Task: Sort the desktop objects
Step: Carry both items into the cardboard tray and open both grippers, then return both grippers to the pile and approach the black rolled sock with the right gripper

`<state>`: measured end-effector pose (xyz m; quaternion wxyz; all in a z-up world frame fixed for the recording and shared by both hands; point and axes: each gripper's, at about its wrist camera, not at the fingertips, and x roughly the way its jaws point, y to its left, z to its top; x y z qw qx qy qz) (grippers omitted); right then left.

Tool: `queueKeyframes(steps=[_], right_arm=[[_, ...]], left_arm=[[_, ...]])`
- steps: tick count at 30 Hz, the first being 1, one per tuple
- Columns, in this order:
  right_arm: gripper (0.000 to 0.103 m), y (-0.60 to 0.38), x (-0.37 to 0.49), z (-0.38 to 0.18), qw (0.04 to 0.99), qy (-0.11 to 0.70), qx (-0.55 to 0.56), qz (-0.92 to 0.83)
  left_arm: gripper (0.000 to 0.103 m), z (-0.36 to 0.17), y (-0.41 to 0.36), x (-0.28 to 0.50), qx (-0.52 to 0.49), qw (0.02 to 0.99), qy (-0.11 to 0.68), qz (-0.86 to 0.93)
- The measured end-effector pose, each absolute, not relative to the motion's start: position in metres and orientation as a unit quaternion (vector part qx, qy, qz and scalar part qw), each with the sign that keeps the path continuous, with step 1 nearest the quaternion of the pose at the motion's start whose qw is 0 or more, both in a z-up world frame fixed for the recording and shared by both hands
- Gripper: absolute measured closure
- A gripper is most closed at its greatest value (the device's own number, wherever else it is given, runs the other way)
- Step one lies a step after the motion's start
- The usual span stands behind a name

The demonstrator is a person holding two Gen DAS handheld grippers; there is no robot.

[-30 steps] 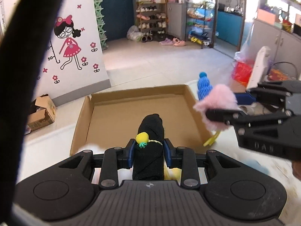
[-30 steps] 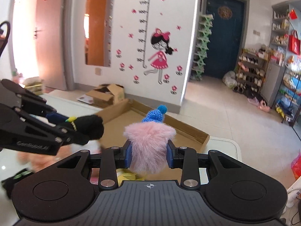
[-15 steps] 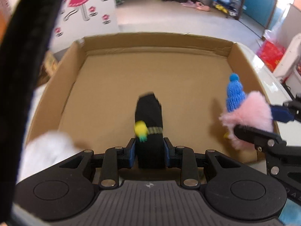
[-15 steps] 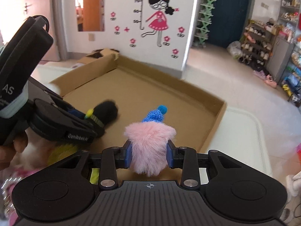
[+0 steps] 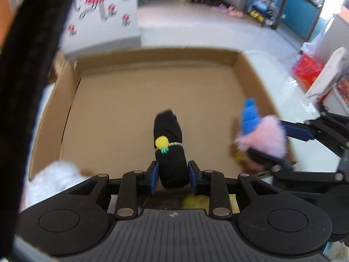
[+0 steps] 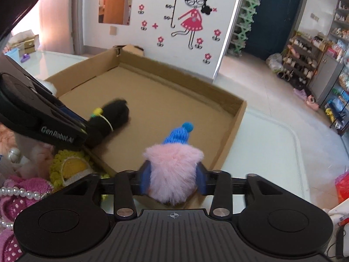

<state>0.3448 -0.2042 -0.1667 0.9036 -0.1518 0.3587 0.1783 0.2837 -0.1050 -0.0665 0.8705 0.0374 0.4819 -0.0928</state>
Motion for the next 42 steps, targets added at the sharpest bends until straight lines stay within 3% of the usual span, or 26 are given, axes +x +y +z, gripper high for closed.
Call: queueKeyframes(steps=[2,4,8,10,13,21,29,42], right_arm=[[0.043,-0.205,0.346,-0.158,0.908,0.349,-0.147,0.177],[0.040,-0.208,0.345,-0.147,0.914,0.337,-0.146,0.171],[0.035,-0.223,0.328,-0.117,0.926,0.313,-0.128,0.169],[0.030,-0.236,0.310,-0.102,0.932,0.300,-0.109,0.170],[0.023,-0.256,0.266,-0.084,0.941,0.278,-0.082,0.174],[0.009,-0.303,0.127,-0.099,0.948,0.273,-0.005,0.165],[0.006,-0.298,0.083,-0.144,0.946,0.299,0.009,0.122],[0.006,-0.258,0.071,-0.190,0.959,0.264,-0.038,0.094]], left_arm=[[0.068,-0.058,-0.105,0.287,0.045,0.883,0.458,-0.090],[0.052,-0.044,-0.104,0.300,0.044,0.891,0.442,-0.093],[0.045,-0.012,-0.095,0.278,0.031,0.908,0.406,-0.101],[0.025,-0.012,-0.101,0.280,0.029,0.913,0.395,-0.098],[0.015,-0.011,-0.089,0.236,0.045,0.925,0.366,-0.097],[0.006,-0.055,-0.074,0.132,0.122,0.923,0.343,-0.122],[0.004,-0.090,-0.084,0.064,0.189,0.906,0.339,-0.170],[0.006,-0.120,-0.064,0.058,0.094,0.902,0.385,-0.171]])
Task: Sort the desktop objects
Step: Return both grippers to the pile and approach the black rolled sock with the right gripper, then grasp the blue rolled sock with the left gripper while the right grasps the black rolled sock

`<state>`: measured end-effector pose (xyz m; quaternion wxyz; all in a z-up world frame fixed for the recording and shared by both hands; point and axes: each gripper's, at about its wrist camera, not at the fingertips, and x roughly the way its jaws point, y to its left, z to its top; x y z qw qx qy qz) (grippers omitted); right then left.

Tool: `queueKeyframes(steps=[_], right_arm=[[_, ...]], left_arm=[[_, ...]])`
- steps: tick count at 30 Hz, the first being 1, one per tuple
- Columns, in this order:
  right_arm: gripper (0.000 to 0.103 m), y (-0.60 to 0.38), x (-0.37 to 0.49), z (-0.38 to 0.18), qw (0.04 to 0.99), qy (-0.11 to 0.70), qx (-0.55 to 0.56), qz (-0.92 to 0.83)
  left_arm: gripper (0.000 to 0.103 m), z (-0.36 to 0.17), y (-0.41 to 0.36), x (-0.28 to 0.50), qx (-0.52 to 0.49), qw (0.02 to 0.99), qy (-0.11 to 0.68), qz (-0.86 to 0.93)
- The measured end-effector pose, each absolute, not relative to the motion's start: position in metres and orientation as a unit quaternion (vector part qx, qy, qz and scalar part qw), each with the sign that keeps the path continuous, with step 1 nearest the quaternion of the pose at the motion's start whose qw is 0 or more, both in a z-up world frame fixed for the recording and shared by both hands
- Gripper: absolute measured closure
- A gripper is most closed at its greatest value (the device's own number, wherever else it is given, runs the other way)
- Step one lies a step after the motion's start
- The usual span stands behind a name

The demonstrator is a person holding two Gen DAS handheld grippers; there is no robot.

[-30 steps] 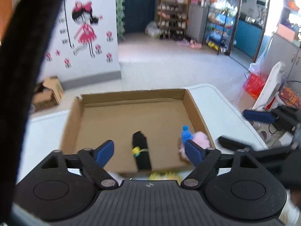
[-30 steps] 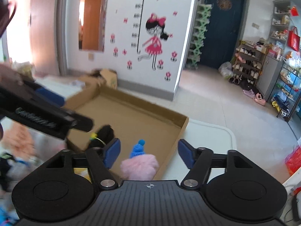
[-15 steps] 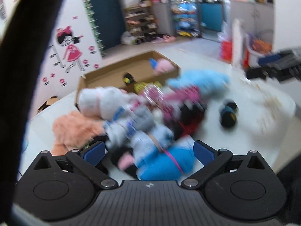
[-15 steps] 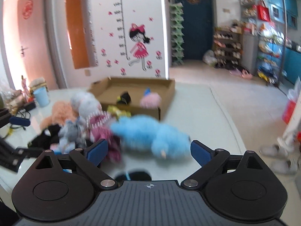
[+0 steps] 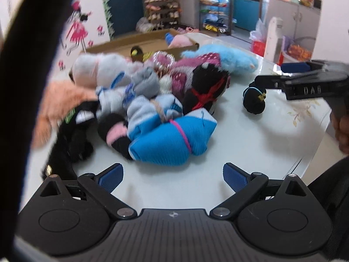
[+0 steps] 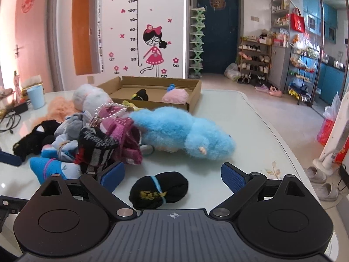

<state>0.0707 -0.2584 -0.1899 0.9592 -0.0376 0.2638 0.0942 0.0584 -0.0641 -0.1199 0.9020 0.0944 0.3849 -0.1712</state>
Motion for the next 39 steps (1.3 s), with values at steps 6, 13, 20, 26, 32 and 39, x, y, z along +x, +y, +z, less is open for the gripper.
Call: queueKeyframes(steps=[6,13,20,26,32,39], right_arm=[[0.005,-0.253,0.071,-0.192,0.958,0.263,-0.054,0.099],[0.005,-0.254,0.078,-0.198,0.953,0.282,-0.047,0.102],[0.005,-0.255,0.087,-0.204,0.947,0.298,-0.040,0.111],[0.005,-0.253,0.092,-0.209,0.943,0.308,-0.047,0.120],[0.006,-0.252,0.096,-0.214,0.937,0.322,-0.047,0.128],[0.006,-0.253,0.096,-0.215,0.935,0.325,-0.048,0.132]], left_arm=[[0.009,-0.128,-0.062,0.061,0.048,0.901,0.401,-0.160],[0.011,-0.132,-0.059,0.067,0.006,0.901,0.406,-0.152],[0.012,-0.131,-0.060,0.062,-0.009,0.906,0.402,-0.137],[0.016,-0.132,-0.063,0.063,-0.010,0.912,0.392,-0.123],[0.022,-0.132,-0.065,0.058,-0.009,0.917,0.381,-0.114],[0.027,-0.131,-0.067,0.057,-0.021,0.921,0.372,-0.115]])
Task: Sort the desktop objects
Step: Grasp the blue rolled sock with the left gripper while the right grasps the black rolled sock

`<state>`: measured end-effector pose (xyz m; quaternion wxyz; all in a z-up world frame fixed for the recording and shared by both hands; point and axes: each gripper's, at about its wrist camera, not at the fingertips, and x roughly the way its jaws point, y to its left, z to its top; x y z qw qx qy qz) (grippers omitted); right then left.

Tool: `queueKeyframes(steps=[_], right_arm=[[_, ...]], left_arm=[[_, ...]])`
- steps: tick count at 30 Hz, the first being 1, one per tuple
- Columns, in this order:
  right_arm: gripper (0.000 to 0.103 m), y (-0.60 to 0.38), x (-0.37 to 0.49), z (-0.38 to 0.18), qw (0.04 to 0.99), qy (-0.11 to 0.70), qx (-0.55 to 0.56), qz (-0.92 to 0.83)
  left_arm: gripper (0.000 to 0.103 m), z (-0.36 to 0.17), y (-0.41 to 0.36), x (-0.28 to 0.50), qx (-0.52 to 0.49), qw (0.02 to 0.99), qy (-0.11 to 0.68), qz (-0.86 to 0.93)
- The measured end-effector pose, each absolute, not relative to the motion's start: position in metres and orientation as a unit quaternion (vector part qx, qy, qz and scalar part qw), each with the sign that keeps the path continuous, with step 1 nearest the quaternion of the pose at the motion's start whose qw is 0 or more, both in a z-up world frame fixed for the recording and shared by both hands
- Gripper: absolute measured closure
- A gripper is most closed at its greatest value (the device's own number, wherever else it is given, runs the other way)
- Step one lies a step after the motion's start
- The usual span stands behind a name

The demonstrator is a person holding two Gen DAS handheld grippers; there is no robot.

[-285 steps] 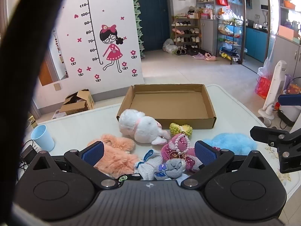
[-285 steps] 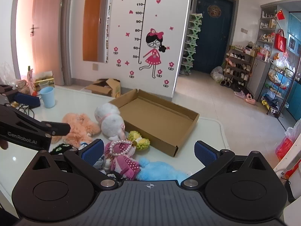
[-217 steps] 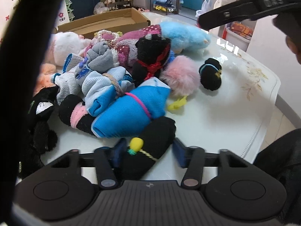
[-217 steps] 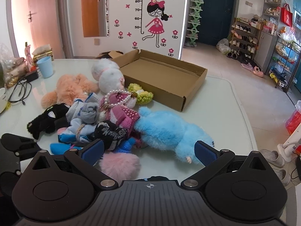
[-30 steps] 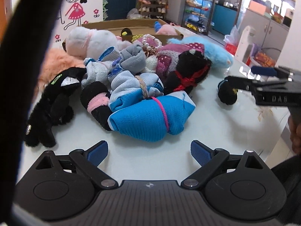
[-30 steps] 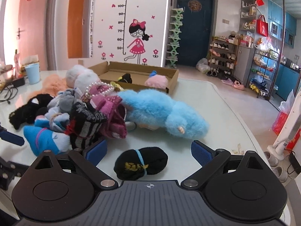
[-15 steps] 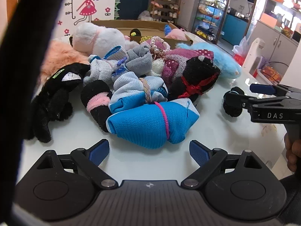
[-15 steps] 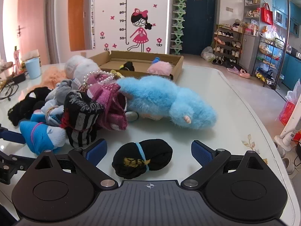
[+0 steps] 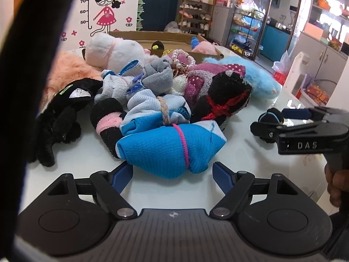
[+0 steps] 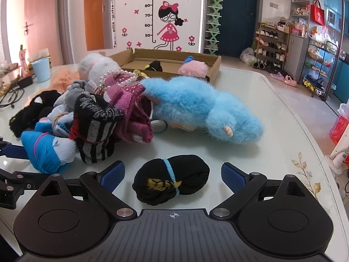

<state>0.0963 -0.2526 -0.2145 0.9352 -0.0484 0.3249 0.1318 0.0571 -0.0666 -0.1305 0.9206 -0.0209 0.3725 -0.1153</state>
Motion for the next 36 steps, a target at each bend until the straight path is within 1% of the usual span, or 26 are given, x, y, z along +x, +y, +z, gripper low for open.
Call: queueKeyframes(steps=[4,11,28,29,31,36], right_arm=[[0.006,-0.253,0.099,-0.217,0.933,0.329,-0.052,0.134],[0.013,-0.250,0.101,-0.221,0.928,0.339,-0.061,0.144],[0.014,-0.248,0.101,-0.222,0.927,0.340,-0.063,0.145],[0.016,-0.248,0.100,-0.222,0.927,0.340,-0.063,0.146],[0.027,-0.248,0.100,-0.222,0.926,0.343,-0.063,0.146],[0.029,-0.248,0.100,-0.221,0.924,0.345,-0.059,0.152]], left_arm=[[0.027,-0.130,-0.065,0.058,-0.049,0.922,0.368,-0.105],[0.026,-0.129,-0.066,0.060,-0.077,0.927,0.357,-0.088],[0.025,-0.129,-0.057,0.063,-0.137,0.925,0.346,-0.072],[0.025,-0.129,-0.057,0.063,-0.138,0.925,0.346,-0.071],[0.027,-0.130,-0.056,0.063,-0.141,0.926,0.343,-0.070],[0.032,-0.130,-0.055,0.063,-0.138,0.927,0.341,-0.070]])
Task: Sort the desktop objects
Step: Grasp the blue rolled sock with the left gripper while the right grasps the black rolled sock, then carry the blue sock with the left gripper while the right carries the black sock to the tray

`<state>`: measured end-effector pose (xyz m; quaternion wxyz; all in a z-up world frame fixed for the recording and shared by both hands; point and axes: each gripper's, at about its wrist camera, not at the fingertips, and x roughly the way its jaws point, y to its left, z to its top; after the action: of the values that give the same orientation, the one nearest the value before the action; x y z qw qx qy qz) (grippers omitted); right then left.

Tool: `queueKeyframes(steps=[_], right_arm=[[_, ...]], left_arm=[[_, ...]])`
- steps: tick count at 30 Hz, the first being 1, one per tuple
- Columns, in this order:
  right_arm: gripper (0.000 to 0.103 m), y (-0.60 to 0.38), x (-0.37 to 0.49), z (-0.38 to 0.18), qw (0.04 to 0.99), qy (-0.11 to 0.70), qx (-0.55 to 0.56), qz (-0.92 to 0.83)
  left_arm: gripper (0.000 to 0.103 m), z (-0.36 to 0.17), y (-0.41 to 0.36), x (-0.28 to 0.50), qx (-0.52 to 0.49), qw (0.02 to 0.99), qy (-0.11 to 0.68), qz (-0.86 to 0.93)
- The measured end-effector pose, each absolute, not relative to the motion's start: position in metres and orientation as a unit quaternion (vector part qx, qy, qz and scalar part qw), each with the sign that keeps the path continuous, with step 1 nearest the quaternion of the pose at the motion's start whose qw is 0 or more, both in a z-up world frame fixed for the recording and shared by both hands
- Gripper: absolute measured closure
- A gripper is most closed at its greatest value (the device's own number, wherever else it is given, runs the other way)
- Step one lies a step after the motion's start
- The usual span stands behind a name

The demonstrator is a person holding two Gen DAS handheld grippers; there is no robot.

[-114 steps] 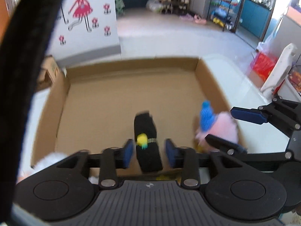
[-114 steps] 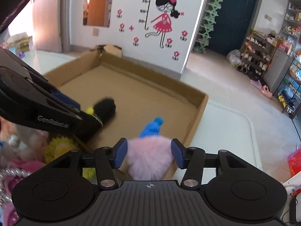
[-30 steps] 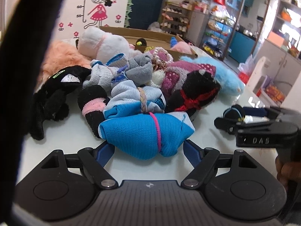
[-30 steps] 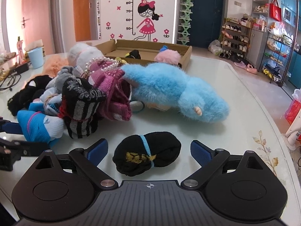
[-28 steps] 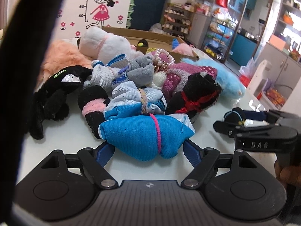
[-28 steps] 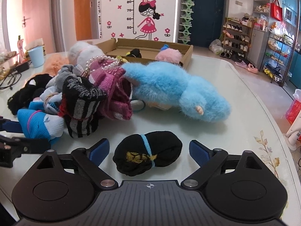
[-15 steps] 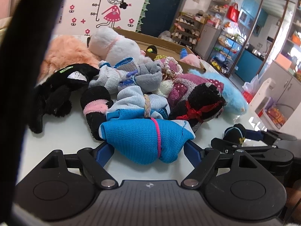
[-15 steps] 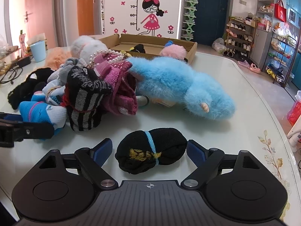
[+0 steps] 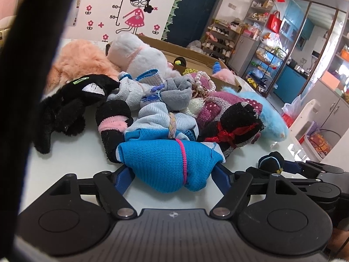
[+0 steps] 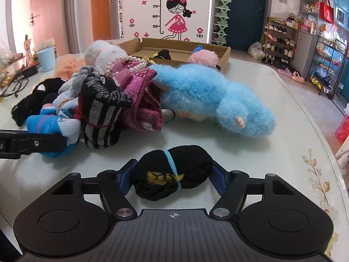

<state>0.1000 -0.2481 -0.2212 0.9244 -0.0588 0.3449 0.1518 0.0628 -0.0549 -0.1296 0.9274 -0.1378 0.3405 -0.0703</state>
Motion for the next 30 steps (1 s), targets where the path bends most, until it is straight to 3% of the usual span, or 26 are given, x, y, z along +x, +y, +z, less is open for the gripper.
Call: queueKeyframes(steps=[15,30], right_arm=[[0.030,-0.248,0.091,-0.211,0.933,0.315,-0.062,0.164],[0.030,-0.255,0.082,-0.160,0.943,0.283,-0.064,0.164]], left_arm=[[0.037,-0.114,-0.053,0.033,-0.078,0.952,0.293,-0.052],[0.037,-0.044,-0.041,0.041,-0.021,0.972,0.228,-0.058]])
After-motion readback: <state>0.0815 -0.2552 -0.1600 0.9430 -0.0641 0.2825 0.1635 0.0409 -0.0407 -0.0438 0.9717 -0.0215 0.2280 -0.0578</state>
